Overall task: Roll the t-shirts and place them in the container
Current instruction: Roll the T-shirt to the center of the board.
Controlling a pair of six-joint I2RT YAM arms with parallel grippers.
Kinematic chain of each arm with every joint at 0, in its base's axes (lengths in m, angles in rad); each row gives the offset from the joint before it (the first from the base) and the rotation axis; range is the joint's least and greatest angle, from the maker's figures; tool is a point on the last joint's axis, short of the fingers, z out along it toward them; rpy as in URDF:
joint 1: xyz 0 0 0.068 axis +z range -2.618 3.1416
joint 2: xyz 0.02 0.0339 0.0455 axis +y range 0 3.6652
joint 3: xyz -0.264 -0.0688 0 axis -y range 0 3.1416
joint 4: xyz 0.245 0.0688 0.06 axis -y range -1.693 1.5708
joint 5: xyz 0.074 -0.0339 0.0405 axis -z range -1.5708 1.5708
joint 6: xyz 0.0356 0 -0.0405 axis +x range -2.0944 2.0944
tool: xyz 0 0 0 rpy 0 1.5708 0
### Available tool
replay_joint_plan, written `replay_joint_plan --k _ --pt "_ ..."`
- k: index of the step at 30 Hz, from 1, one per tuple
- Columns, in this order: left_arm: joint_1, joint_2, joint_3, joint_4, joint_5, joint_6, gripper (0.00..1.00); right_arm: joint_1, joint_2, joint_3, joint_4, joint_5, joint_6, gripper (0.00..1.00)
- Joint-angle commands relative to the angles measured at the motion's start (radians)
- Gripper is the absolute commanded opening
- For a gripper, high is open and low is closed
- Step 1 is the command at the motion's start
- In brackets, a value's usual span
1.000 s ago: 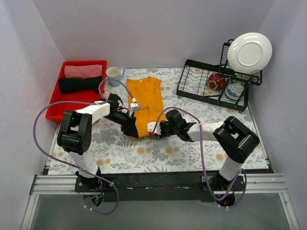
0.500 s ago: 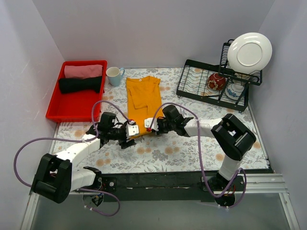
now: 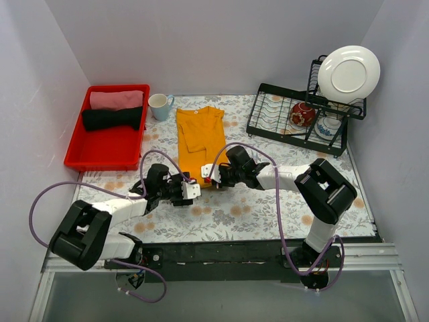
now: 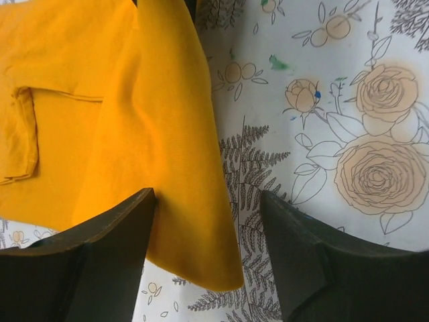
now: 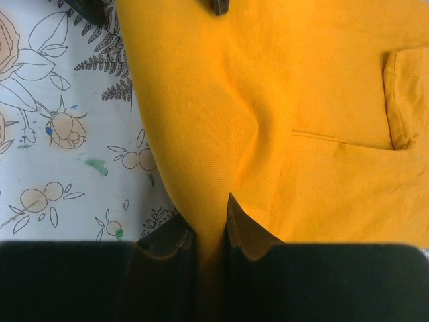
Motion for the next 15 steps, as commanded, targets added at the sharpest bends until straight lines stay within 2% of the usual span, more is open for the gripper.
replay_joint_plan --k 1,2,3,6,7,10,15 --pt "-0.008 0.040 -0.011 0.072 -0.044 0.045 0.57 -0.001 -0.003 0.021 -0.014 -0.050 0.024 0.23" --pt "-0.008 0.045 -0.001 0.050 -0.045 0.055 0.52 -0.001 -0.006 0.019 -0.017 -0.053 0.024 0.24" --pt "-0.008 0.046 0.015 0.023 -0.046 0.062 0.42 0.001 -0.008 0.019 -0.020 -0.055 0.022 0.24" --pt "-0.004 0.049 0.113 -0.147 -0.032 0.026 0.28 -0.001 -0.022 0.021 -0.058 -0.065 0.019 0.26" --pt "0.001 0.048 0.142 -0.280 -0.017 -0.007 0.19 -0.001 -0.026 0.024 -0.099 -0.070 0.016 0.26" --pt "0.042 0.039 0.243 -0.486 0.073 -0.036 0.11 -0.010 -0.051 0.045 -0.176 -0.104 0.031 0.27" --pt "0.107 0.085 0.392 -0.753 0.185 -0.055 0.09 -0.043 -0.091 0.123 -0.435 -0.213 0.047 0.26"
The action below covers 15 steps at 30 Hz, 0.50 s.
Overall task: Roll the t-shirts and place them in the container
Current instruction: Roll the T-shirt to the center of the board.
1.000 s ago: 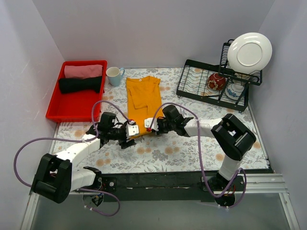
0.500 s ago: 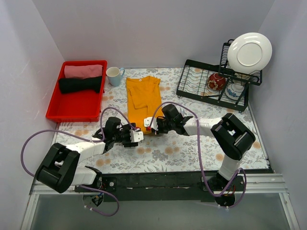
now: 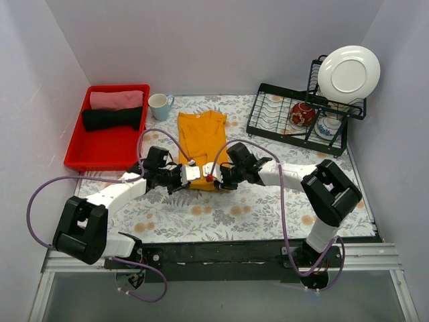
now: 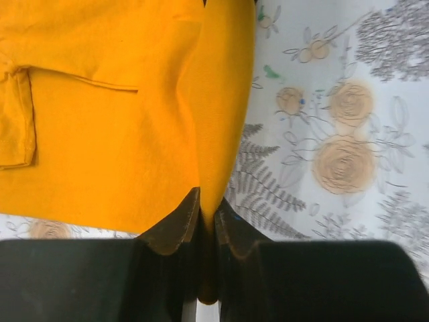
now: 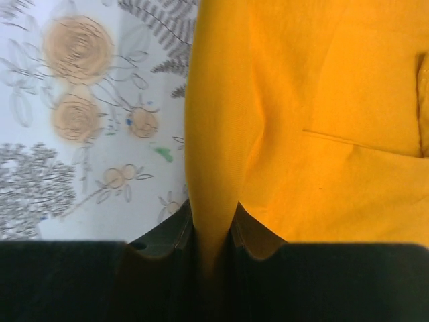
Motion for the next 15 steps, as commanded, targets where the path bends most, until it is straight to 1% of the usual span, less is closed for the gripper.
replay_joint_plan --k 1,2,3,5,6,7,9,10,12,13,15 --pt "0.056 0.048 0.142 -0.416 0.138 -0.010 0.09 -0.031 -0.063 0.089 -0.282 -0.126 0.006 0.26" --pt "0.074 0.073 0.174 -0.465 0.173 0.012 0.09 -0.040 -0.070 0.103 -0.320 -0.141 -0.009 0.25" --pt "0.083 0.111 0.202 -0.547 0.184 0.014 0.08 -0.045 -0.074 0.123 -0.395 -0.156 -0.017 0.25" --pt "0.105 0.158 0.292 -0.633 0.227 0.036 0.07 -0.057 -0.094 0.134 -0.440 -0.167 -0.028 0.25" --pt "0.108 0.213 0.320 -0.716 0.239 0.061 0.06 -0.063 -0.099 0.138 -0.472 -0.179 -0.028 0.25" --pt "0.111 0.240 0.378 -0.758 0.247 0.072 0.06 -0.069 -0.099 0.161 -0.500 -0.190 -0.026 0.25" --pt "0.123 0.295 0.423 -0.840 0.269 0.086 0.05 -0.095 -0.079 0.190 -0.549 -0.222 -0.029 0.25" --pt "0.126 0.342 0.440 -0.859 0.272 0.090 0.04 -0.103 -0.070 0.210 -0.584 -0.236 -0.029 0.24" --pt "0.140 0.390 0.482 -0.893 0.273 0.092 0.03 -0.132 -0.018 0.248 -0.644 -0.281 -0.060 0.24" --pt "0.143 0.442 0.501 -0.907 0.269 0.104 0.03 -0.147 0.005 0.291 -0.695 -0.293 -0.069 0.24" --pt "0.155 0.494 0.562 -0.948 0.267 0.116 0.02 -0.164 0.071 0.330 -0.732 -0.334 -0.086 0.23"
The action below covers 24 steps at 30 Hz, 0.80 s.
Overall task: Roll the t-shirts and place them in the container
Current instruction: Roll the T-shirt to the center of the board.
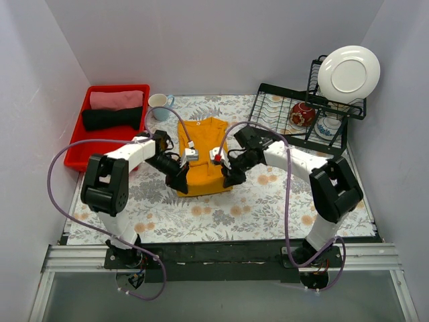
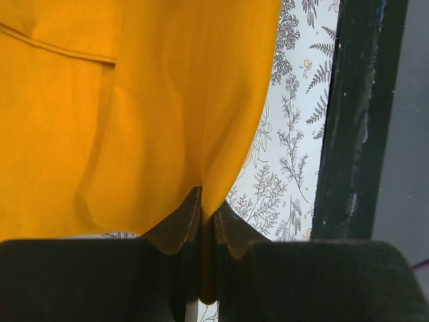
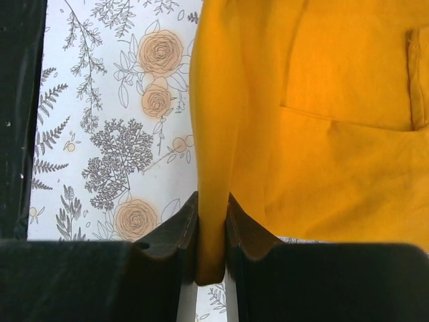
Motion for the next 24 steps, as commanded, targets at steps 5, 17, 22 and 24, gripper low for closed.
replay_joint_plan --k 5,17,22,24 --pt "0.056 0.223 0.208 -0.216 -0.005 0.037 0.05 -0.094 0.243 0.240 -0.366 -0.137 -0.148 0.19" --pt "0.072 0.414 0.398 -0.233 -0.088 0.023 0.09 -0.180 0.507 0.489 -0.552 -0.177 -0.248 0.17" --pt "0.088 0.361 0.380 -0.129 -0.096 -0.049 0.20 -0.180 0.587 0.571 -0.592 -0.185 -0.254 0.18" --pt "0.089 0.307 0.326 -0.022 -0.130 -0.073 0.24 -0.180 0.614 0.595 -0.607 -0.183 -0.248 0.18"
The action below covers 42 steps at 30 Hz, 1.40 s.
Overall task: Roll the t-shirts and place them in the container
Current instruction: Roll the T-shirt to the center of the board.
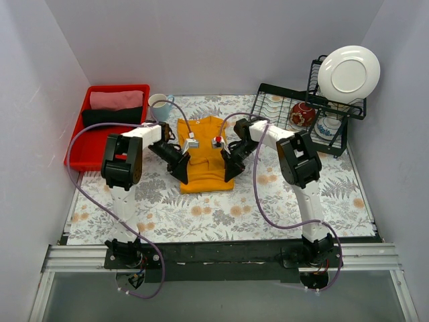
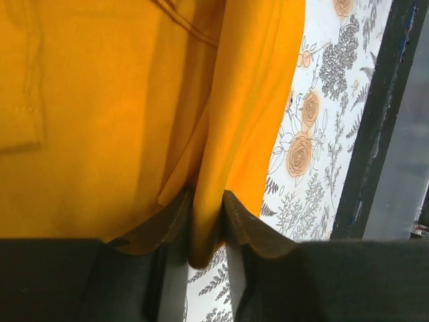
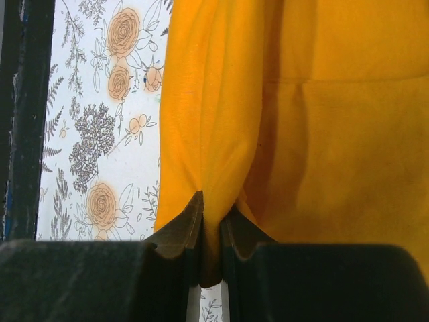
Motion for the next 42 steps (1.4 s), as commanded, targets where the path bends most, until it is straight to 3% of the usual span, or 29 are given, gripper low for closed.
replay_joint_plan --k 1,5,9,12,16,18,27,31,34,39,40,42 --pt "0.032 -0.166 -0.068 0.200 -0.116 -0.089 0.29 -0.022 0.083 0.074 -0.114 0.033 -0.024 0.18" --pt "0.027 -0.315 -0.155 0.342 -0.162 -0.137 0.34 -0.022 0.135 0.147 -0.142 0.033 -0.009 0.17" --pt "-0.023 -0.550 -0.356 0.540 -0.161 -0.122 0.47 -0.022 0.169 0.201 -0.142 0.035 0.016 0.17" --pt "-0.109 -0.720 -0.477 0.667 -0.170 -0.073 0.58 -0.022 0.206 0.238 -0.145 0.045 0.050 0.18" --pt "-0.265 -0.874 -0.730 0.835 -0.255 0.007 0.62 -0.021 0.232 0.246 -0.139 0.045 0.096 0.18" --pt "-0.290 -0.900 -0.787 0.928 -0.305 0.027 0.64 -0.022 0.230 0.240 -0.140 0.044 0.090 0.18" --pt "-0.315 -0.813 -0.878 1.079 -0.415 0.053 0.63 -0.022 0.227 0.229 -0.197 0.050 0.025 0.19" --pt "-0.321 -0.771 -0.884 1.082 -0.456 0.067 0.63 -0.022 0.235 0.223 -0.208 0.047 0.014 0.19" --pt "-0.322 -0.728 -0.890 1.038 -0.475 0.102 0.55 -0.022 0.238 0.230 -0.211 0.044 0.022 0.20" --pt "-0.322 -0.665 -0.844 0.900 -0.438 0.107 0.33 -0.053 0.133 0.191 -0.142 0.045 0.066 0.43" --pt "-0.321 -0.659 -0.826 0.883 -0.428 0.101 0.31 -0.063 0.097 0.166 -0.099 0.058 0.094 0.77" --pt "-0.301 -0.648 -0.797 0.847 -0.374 0.056 0.26 -0.095 -0.036 0.104 0.018 0.067 0.162 0.99"
